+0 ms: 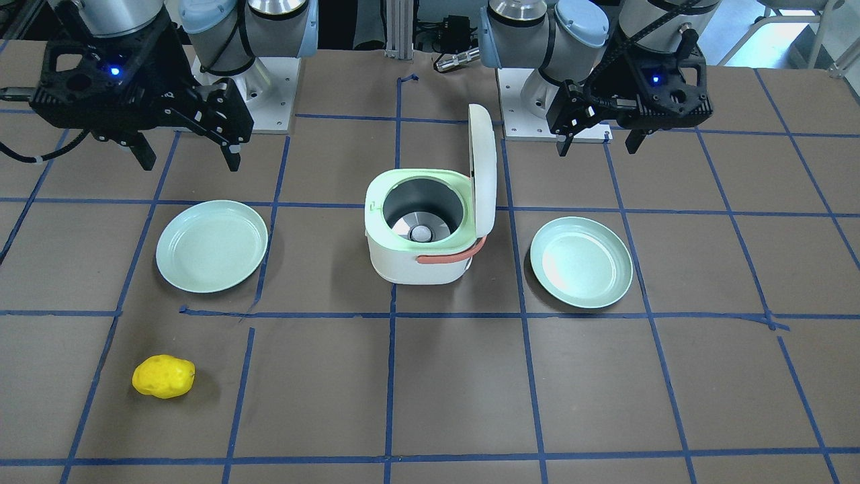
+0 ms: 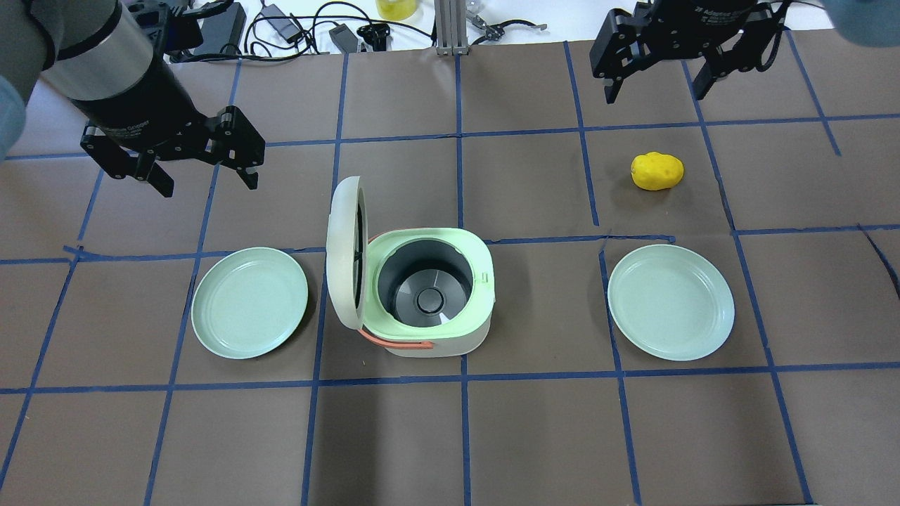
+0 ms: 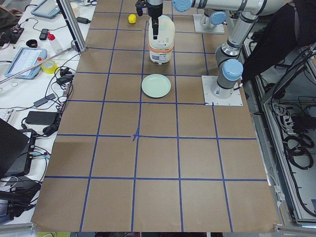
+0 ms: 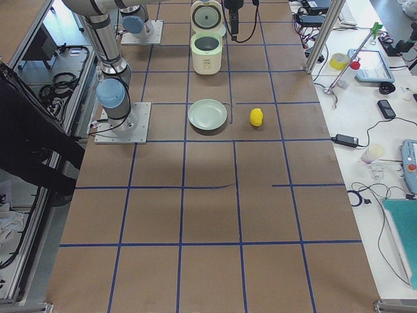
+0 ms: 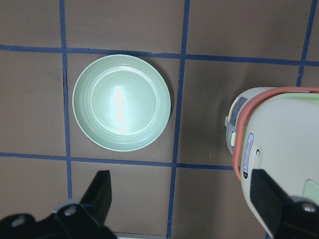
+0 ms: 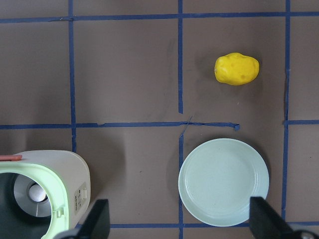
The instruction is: Press rice cooker button
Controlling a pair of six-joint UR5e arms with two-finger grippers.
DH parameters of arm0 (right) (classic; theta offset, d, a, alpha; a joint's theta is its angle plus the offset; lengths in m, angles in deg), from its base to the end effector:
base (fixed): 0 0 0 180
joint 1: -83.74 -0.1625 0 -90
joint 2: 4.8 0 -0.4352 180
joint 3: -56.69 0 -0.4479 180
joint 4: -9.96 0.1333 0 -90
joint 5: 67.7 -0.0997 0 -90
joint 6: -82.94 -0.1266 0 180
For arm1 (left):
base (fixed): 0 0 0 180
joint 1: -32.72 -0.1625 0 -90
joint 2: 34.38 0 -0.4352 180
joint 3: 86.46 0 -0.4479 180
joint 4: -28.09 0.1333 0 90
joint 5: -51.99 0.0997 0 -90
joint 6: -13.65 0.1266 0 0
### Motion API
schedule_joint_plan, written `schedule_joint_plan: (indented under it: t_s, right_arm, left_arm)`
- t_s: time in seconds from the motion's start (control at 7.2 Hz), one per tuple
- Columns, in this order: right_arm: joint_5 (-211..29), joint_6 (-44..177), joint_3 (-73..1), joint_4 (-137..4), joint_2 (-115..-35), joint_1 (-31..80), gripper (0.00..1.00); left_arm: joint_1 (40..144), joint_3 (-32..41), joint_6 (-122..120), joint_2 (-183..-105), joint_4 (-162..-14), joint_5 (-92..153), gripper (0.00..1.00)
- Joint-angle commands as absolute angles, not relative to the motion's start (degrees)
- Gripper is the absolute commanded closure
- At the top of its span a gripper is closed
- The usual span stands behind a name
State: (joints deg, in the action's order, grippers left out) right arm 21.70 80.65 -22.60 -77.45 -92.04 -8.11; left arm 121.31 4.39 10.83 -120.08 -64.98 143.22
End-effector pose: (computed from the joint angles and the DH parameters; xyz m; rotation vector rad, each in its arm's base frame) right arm 0.1531 -0.5710 0.5424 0.0112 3.1244 -0.1456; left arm -0.1179 -0.5181 0.4975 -0.1153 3.1181 -0.0108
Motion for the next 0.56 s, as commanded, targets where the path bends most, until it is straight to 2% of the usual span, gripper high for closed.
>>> schedule_joint_plan:
  t_s: [0.0,0.42]
  right_arm:
    - [21.2,81.0,-22.6,-76.5,-92.3,-7.5,0.00]
    - [21.2,80.9,-22.7,-75.6,-92.3,-7.6,0.00]
  left_arm:
    - [121.3,4.4,10.8,-120.1,-65.0,143.2,0.00]
    - [121.3,4.4,10.8,-120.1,-65.0,143.2,0.00]
